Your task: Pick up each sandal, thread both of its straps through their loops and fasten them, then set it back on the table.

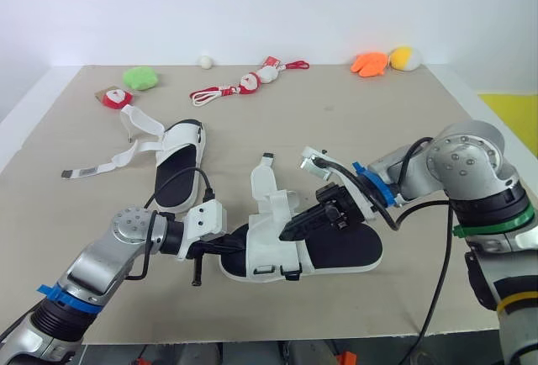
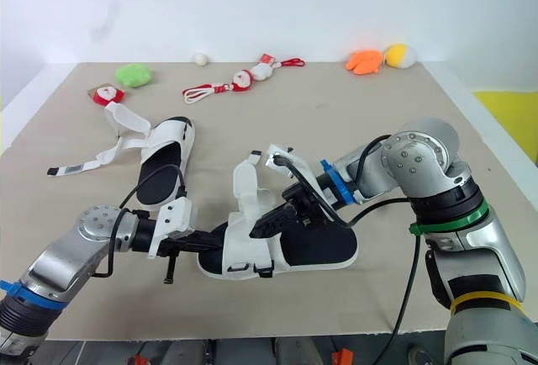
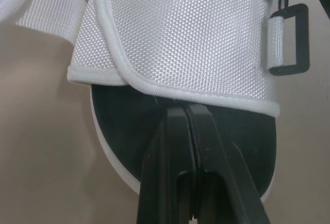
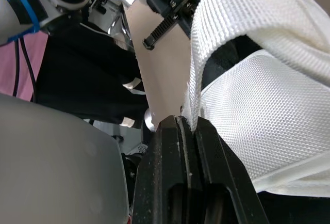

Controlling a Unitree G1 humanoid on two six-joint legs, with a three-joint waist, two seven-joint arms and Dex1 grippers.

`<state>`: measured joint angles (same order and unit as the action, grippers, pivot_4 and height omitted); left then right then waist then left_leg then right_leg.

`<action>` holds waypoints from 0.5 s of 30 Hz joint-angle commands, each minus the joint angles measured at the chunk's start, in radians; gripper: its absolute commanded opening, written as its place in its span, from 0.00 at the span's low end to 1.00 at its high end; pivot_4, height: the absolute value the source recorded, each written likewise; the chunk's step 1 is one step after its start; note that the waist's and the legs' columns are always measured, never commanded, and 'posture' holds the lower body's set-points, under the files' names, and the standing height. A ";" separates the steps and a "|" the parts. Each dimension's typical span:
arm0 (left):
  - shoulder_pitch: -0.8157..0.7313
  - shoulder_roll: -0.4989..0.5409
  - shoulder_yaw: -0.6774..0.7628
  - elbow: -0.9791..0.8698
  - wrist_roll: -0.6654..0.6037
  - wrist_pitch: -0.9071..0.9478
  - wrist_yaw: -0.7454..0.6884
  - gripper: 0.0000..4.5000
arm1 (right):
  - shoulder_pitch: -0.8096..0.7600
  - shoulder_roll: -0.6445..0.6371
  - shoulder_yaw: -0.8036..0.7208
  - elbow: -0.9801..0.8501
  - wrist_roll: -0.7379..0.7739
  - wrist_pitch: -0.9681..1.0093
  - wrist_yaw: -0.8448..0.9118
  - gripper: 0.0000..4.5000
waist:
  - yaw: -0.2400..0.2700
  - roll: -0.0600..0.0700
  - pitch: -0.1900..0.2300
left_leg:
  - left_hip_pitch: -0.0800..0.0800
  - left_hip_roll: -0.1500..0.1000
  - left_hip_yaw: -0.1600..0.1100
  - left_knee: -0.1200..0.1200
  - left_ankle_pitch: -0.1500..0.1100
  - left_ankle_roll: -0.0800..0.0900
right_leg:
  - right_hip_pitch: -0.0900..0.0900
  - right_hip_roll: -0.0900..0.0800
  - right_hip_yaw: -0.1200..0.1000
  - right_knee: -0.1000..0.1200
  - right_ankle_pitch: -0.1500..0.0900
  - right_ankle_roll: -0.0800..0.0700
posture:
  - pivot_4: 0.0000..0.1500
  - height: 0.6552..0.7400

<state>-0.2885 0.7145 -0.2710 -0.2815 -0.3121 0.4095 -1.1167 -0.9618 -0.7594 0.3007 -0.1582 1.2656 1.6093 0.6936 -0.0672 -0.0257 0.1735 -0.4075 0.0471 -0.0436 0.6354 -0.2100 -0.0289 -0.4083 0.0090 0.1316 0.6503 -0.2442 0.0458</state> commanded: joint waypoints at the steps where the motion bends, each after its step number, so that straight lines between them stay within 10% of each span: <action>1: 0.012 -0.002 -0.033 0.043 0.050 0.024 0.025 0.00 | 0.025 -0.018 -0.019 -0.069 -0.035 0.002 0.030 0.01 | 0.000 0.000 0.000 | 0.000 0.000 0.000 0.000 0.000 0.000 | 0.000 0.000 0.000 0.000 0.000 0.000 | 1.00 1.00; 7: 0.011 -0.006 -0.037 0.043 0.051 0.023 0.028 0.00 | 0.078 -0.025 -0.032 -0.132 -0.103 -0.071 0.091 0.01 | 0.001 0.000 0.000 | 0.000 0.000 0.000 0.000 0.000 0.000 | 0.000 0.000 0.000 0.000 0.000 0.000 | 1.00 1.00; 15: 0.007 -0.014 -0.042 0.057 0.054 0.015 0.027 0.00 | 0.056 0.030 -0.124 -0.031 -0.111 -0.037 0.089 0.77 | 0.001 0.000 0.000 | 0.000 0.000 0.000 0.000 0.000 0.000 | 0.000 0.000 0.000 0.000 0.000 0.000 | 1.00 1.00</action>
<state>-0.2918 0.6988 -0.2768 -0.2677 -0.3120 0.4092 -1.1112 -0.8794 -0.7353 0.2183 -0.1965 1.1520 1.5639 0.7836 -0.0664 -0.0256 0.1736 -0.4075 0.0466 -0.0436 0.6355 -0.2099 -0.0290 -0.4081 0.0087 0.1315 0.6502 -0.2442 0.0459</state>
